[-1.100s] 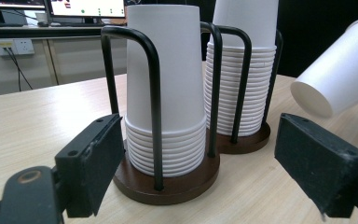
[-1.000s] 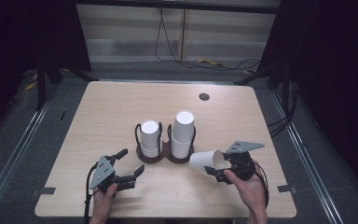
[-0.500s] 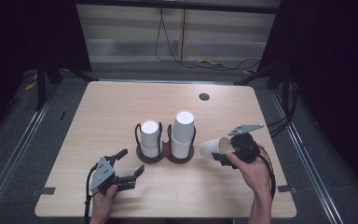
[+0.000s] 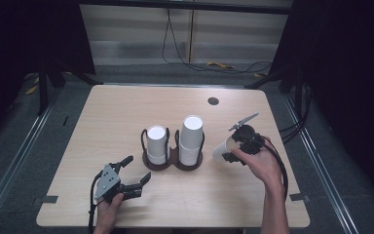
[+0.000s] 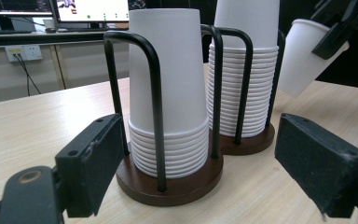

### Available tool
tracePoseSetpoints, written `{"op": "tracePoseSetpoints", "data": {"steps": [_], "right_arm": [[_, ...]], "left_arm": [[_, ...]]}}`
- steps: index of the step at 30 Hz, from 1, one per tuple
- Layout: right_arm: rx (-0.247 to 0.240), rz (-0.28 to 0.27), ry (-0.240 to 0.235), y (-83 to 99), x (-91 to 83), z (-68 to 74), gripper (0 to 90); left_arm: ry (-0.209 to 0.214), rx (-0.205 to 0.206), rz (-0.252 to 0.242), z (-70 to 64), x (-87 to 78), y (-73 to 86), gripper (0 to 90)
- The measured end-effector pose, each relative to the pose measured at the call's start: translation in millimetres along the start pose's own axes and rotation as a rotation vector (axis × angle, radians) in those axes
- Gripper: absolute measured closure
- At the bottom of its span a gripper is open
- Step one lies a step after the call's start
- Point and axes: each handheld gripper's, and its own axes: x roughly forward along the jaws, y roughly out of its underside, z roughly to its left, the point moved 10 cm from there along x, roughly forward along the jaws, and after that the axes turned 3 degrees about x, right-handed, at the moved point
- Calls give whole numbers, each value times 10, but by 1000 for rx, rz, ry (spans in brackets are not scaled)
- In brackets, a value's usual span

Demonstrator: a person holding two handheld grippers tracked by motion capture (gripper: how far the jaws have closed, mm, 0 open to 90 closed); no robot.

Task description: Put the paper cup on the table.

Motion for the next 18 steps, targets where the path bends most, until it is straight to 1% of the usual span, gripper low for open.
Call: {"op": "tracePoseSetpoints", "data": {"steps": [2, 3, 5, 6, 11, 12, 13, 15, 18], "right_arm": [[-5, 32, 4, -11, 28, -13, 239], [-13, 40, 11, -20, 32, -26, 238], [-14, 58, 13, -34, 31, -35, 235], [-22, 68, 22, -42, 31, -52, 234], [-46, 125, 34, -53, 66, -97, 225], [-43, 140, 40, -46, 74, -108, 225], [-51, 158, 44, -35, 84, -119, 223], [-47, 179, 65, -24, 98, -144, 221], [-49, 197, 63, -4, 146, -165, 214]], "left_arm": [[-2, 3, 0, -2, 0, 0, 154], [-1, -3, 1, -4, 2, 1, 154], [-3, -4, 5, 0, 4, 4, 154], [-5, -7, 6, -1, 6, 5, 155], [-2, 0, 9, -10, 3, 6, 155], [-2, 2, 10, -8, 2, 6, 155], [-4, 1, 9, -6, 3, 6, 155], [-5, 3, 9, -13, 2, 5, 155], [0, 10, 12, -19, 1, 8, 155]]}}
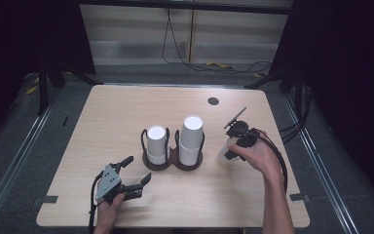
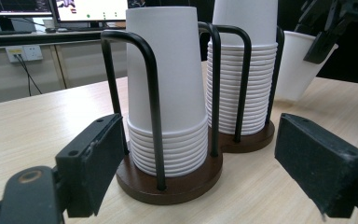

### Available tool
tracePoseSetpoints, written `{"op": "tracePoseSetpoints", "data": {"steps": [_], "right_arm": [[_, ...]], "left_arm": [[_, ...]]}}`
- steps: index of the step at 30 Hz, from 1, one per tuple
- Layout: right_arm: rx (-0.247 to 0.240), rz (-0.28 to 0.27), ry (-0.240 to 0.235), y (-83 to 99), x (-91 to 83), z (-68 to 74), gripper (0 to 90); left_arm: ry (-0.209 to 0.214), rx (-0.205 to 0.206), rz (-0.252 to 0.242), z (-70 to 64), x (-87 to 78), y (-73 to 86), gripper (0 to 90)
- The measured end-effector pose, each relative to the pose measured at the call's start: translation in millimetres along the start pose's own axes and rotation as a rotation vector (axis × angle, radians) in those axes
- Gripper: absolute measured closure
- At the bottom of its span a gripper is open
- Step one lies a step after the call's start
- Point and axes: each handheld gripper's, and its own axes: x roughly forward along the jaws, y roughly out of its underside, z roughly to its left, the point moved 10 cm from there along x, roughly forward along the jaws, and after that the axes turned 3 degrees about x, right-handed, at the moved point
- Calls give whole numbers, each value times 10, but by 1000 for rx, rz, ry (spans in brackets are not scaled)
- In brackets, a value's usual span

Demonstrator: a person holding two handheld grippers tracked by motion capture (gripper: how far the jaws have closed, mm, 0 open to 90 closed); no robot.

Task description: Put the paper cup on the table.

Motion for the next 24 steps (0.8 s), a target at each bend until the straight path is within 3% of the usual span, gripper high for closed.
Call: {"op": "tracePoseSetpoints", "data": {"steps": [13, 17, 21, 24], "right_arm": [[25, 17, 4, -23, 168, -23, 180], [27, -4, 0, -55, 219, -10, 170], [37, -41, -42, -59, 245, 16, 159], [50, -51, -34, -49, 245, 9, 143]], "left_arm": [[8, 10, 8, -11, 0, 3, 156], [10, 7, 6, -17, 0, 3, 156], [11, 6, 6, -21, 1, 3, 156], [12, 8, 8, -22, 1, 4, 156]]}}
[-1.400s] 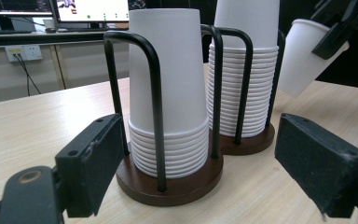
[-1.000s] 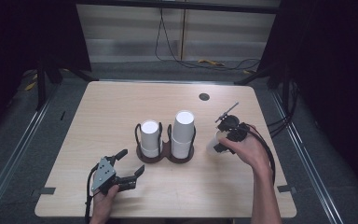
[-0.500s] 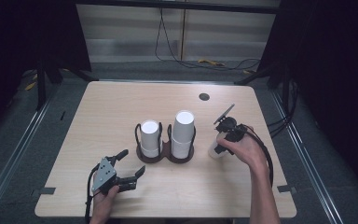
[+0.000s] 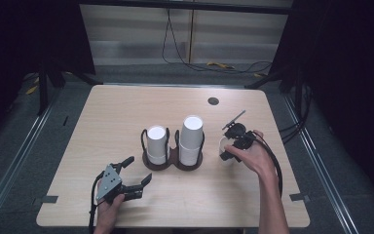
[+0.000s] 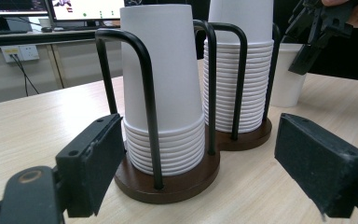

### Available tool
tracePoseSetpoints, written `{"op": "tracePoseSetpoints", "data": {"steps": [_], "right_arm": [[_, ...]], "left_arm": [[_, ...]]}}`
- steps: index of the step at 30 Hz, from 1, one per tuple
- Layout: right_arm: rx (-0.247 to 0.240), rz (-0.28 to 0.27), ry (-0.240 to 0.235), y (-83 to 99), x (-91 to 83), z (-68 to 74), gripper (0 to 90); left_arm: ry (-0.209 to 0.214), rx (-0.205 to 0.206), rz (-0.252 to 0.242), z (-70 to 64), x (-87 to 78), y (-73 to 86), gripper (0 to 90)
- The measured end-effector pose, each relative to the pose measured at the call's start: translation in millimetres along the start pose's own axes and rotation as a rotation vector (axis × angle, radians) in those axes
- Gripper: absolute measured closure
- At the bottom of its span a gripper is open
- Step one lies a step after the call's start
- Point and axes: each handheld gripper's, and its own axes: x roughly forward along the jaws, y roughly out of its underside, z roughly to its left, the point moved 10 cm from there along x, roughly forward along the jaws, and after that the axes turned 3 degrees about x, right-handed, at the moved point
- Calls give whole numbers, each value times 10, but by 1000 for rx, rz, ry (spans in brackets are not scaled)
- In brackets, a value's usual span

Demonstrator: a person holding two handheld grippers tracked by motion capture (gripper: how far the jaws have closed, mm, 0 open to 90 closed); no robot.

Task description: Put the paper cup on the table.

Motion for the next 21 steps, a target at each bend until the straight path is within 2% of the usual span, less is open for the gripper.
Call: {"op": "tracePoseSetpoints", "data": {"steps": [3, 6, 10, 12, 16, 21], "right_arm": [[9, -19, 0, -15, -23, 11, 143], [-10, -18, 15, -18, -32, 23, 145], [6, -56, 13, -51, -70, 28, 149], [15, -85, 12, -70, -95, 27, 149], [61, -167, -22, -124, -165, 24, 139], [74, -209, -32, -136, -201, 24, 140]], "left_arm": [[-3, 3, 1, 5, 1, 0, 156], [6, 4, -2, -11, 2, -2, 156], [5, 7, -2, -17, 7, -4, 156], [8, 9, 0, -15, 5, -2, 155], [12, 19, -5, -14, -5, -5, 155], [11, 2, -6, -12, -2, -4, 155]]}}
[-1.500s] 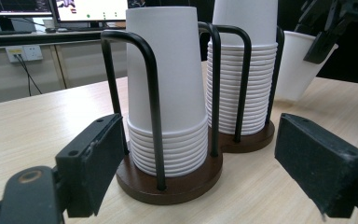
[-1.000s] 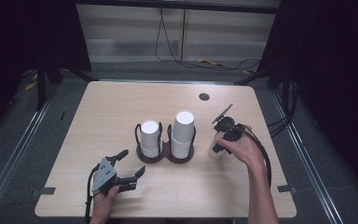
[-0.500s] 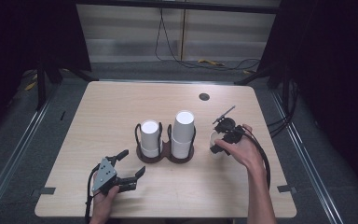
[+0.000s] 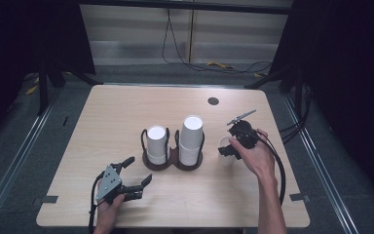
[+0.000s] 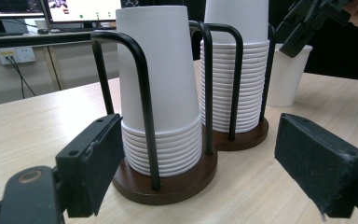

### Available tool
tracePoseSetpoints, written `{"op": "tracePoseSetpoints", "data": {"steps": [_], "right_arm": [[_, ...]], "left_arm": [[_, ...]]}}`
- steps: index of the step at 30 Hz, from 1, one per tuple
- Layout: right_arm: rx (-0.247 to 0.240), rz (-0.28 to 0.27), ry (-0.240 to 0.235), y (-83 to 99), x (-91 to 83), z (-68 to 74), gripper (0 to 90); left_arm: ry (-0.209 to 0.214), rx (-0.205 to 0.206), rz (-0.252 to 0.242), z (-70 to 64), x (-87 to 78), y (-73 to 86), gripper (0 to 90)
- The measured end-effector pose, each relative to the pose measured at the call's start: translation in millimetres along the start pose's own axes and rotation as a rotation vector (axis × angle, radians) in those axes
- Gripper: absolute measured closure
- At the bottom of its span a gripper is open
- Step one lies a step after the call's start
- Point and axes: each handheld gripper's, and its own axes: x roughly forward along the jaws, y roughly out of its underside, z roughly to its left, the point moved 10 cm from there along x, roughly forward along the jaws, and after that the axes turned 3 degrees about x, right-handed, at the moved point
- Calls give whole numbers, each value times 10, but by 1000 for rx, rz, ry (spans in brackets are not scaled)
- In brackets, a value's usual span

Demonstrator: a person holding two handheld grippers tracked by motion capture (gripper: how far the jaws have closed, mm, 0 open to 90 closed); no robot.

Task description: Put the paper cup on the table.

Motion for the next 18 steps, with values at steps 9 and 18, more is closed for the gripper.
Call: {"op": "tracePoseSetpoints", "data": {"steps": [9, 18], "right_arm": [[49, -207, 5, -51, -97, -33, 137], [80, -410, 18, -77, -245, 5, 136]], "left_arm": [[-17, -13, -5, 24, -3, -2, 152], [-27, -10, 1, 33, -6, 2, 152]]}}
